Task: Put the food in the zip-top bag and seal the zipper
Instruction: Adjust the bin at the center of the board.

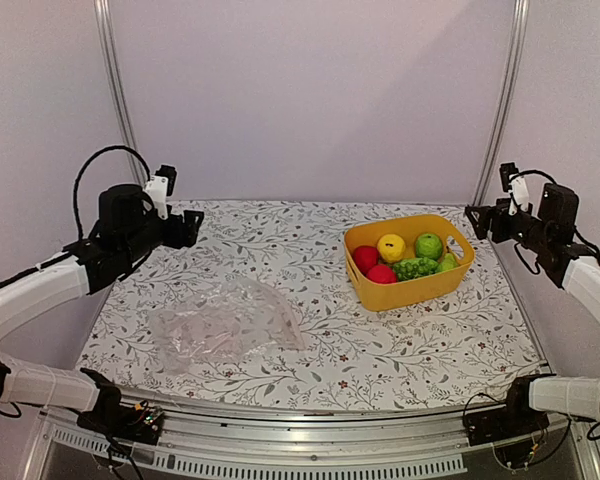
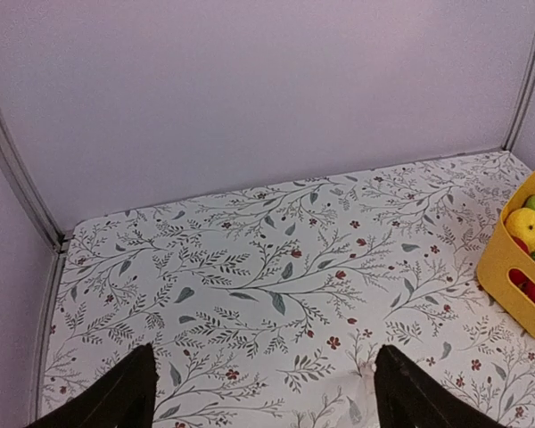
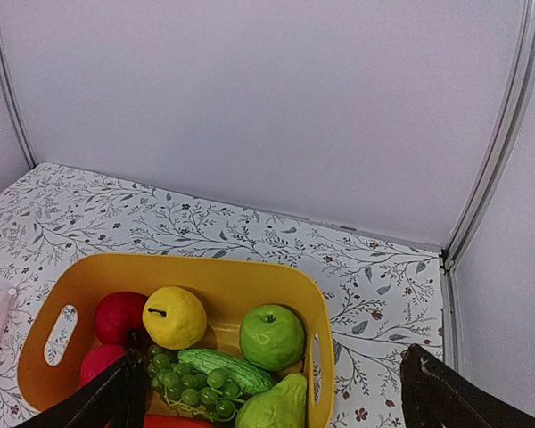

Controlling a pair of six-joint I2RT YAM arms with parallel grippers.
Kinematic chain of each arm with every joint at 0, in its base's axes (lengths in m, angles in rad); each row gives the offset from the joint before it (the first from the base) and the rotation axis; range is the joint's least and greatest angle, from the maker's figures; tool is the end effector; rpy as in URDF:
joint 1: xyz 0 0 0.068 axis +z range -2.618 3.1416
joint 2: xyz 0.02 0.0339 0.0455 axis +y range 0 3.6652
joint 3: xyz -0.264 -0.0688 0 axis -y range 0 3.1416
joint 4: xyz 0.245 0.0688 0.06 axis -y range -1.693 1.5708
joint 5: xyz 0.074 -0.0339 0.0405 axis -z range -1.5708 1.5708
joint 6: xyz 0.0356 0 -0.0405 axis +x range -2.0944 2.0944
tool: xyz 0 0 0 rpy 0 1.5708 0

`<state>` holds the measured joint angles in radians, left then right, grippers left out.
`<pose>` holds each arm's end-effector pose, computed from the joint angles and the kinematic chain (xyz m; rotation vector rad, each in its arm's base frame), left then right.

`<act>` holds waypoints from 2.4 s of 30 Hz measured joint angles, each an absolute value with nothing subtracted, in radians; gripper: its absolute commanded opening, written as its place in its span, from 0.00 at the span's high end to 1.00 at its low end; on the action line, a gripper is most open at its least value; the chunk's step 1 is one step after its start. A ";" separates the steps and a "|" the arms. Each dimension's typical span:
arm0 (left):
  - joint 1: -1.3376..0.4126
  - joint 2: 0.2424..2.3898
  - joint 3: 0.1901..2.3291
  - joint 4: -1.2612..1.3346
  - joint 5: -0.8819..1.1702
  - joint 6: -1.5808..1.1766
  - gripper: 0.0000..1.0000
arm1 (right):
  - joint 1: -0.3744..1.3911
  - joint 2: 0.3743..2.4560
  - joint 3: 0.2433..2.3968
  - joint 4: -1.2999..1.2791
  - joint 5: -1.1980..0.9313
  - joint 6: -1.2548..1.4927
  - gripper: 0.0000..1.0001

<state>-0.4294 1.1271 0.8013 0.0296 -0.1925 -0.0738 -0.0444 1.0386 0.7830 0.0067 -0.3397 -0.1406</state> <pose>0.2412 -0.1030 0.2986 0.1981 1.8542 -0.1689 0.2428 0.0011 0.3106 -0.3250 1.7793 0.1774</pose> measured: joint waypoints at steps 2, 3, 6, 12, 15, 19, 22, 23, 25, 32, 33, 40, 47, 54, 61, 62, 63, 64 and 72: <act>-0.429 1.130 0.794 0.041 -0.180 -0.070 0.19 | -0.055 1.035 0.771 0.016 -0.365 -0.147 0.02; -0.430 1.132 0.791 0.047 -0.173 -0.068 0.20 | -0.060 1.033 0.767 0.016 -0.391 -0.153 0.04; -0.437 1.135 0.782 0.062 -0.162 -0.052 0.21 | -0.064 1.032 0.764 0.014 -0.476 -0.178 0.10; -0.475 1.153 0.776 0.073 -0.161 -0.007 0.21 | 0.012 1.063 0.830 -0.069 -0.560 -0.230 0.16; -0.491 1.172 0.776 0.072 -0.160 0.008 0.22 | 0.102 1.109 0.898 -0.128 -0.570 -0.260 0.18; -0.500 1.199 0.776 0.065 -0.156 0.016 0.23 | 0.240 1.182 0.965 -0.187 -0.566 -0.297 0.23; -0.503 1.217 0.777 0.061 -0.154 0.019 0.25 | 0.328 1.254 0.995 -0.221 -0.556 -0.310 0.27; -0.504 1.221 0.777 0.060 -0.153 0.021 0.26 | 0.358 1.288 1.008 -0.235 -0.554 -0.311 0.27; -0.506 1.228 0.777 0.059 -0.154 0.026 0.26 | 0.403 1.356 1.038 -0.263 -0.542 -0.313 0.28; -0.516 1.234 0.779 0.054 -0.160 0.038 0.27 | 0.521 1.584 1.218 -0.355 -0.461 -0.305 0.38; -0.517 1.236 0.779 0.054 -0.161 0.040 0.28 | 0.535 1.620 1.258 -0.368 -0.440 -0.299 0.38; -0.533 1.253 0.779 0.056 -0.167 0.070 0.28 | 0.585 1.820 1.431 -0.442 -0.286 -0.208 0.37; -0.543 1.275 0.779 0.054 -0.166 0.079 0.31 | 0.590 1.898 1.505 -0.528 -0.236 -0.128 0.41; -0.548 1.299 0.795 0.031 -0.163 0.080 0.32 | 0.612 1.984 1.597 -0.573 -0.184 -0.113 0.53; -0.556 1.309 0.804 0.022 -0.160 0.080 0.32 | 0.651 2.009 1.615 -0.596 -0.143 -0.123 0.80; -0.558 1.309 0.805 0.022 -0.159 0.080 0.32 | 0.655 2.009 1.616 -0.598 -0.136 -0.125 0.81; -0.558 1.309 0.805 0.022 -0.157 0.080 0.32 | 0.659 2.007 1.615 -0.600 -0.130 -0.129 0.81; -0.559 1.309 0.805 0.022 -0.155 0.080 0.31 | 0.661 2.004 1.613 -0.602 -0.127 -0.132 0.81; -0.563 1.308 0.805 0.021 -0.141 0.077 0.31 | 0.663 1.867 1.435 -0.601 -0.153 -0.239 1.00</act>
